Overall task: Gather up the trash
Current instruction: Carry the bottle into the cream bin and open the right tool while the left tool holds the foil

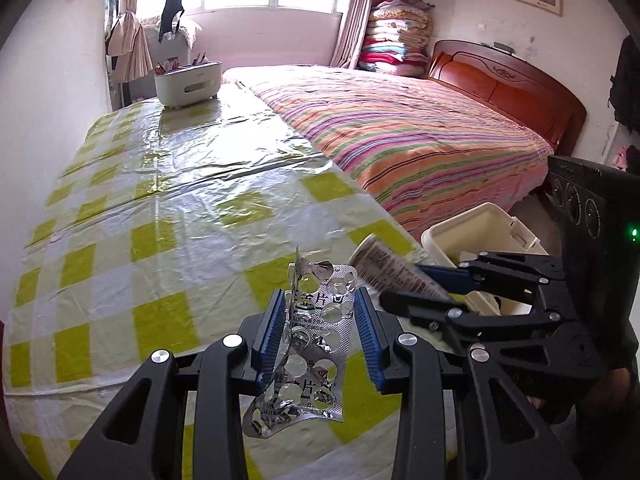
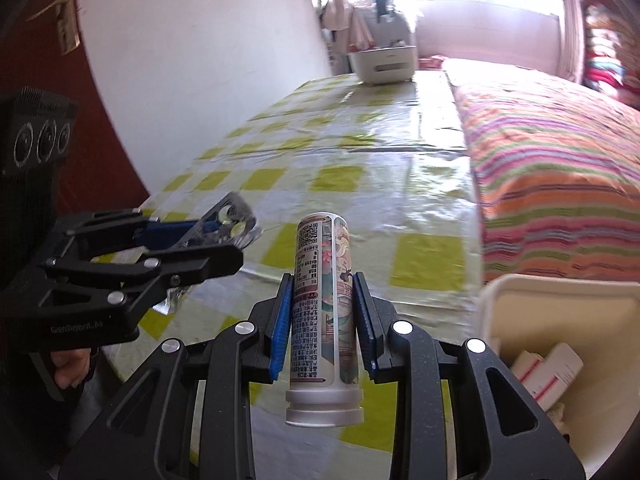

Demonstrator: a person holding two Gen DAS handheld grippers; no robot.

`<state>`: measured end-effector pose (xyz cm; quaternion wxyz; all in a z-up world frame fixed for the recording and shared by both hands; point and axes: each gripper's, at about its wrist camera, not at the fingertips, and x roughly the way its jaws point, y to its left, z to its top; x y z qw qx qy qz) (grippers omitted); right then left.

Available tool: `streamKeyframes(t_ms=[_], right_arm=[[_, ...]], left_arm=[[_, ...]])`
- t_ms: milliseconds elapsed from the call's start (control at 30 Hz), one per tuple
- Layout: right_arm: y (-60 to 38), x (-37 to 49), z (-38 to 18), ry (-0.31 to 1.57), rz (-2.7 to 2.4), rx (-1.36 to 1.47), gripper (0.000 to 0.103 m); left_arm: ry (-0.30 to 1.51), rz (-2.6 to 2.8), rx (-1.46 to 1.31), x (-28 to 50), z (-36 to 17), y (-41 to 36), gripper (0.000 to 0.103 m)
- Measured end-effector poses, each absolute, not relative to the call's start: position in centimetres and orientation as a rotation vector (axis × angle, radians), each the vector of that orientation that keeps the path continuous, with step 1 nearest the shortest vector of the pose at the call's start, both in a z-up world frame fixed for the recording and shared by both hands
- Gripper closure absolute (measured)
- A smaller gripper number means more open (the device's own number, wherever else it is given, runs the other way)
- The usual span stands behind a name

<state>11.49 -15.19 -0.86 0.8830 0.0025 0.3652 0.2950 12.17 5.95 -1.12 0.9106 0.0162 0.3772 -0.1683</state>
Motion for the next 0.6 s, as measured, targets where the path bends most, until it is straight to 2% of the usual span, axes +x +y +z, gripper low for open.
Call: streamKeyframes(t_ms=[600], right_arm=[[-23.9, 10.8, 0.1, 0.662, 0.386, 0.201, 0.075]], left_arm=[[0.782, -0.449, 0.062, 12.8, -1.5, -0.4, 0.068]])
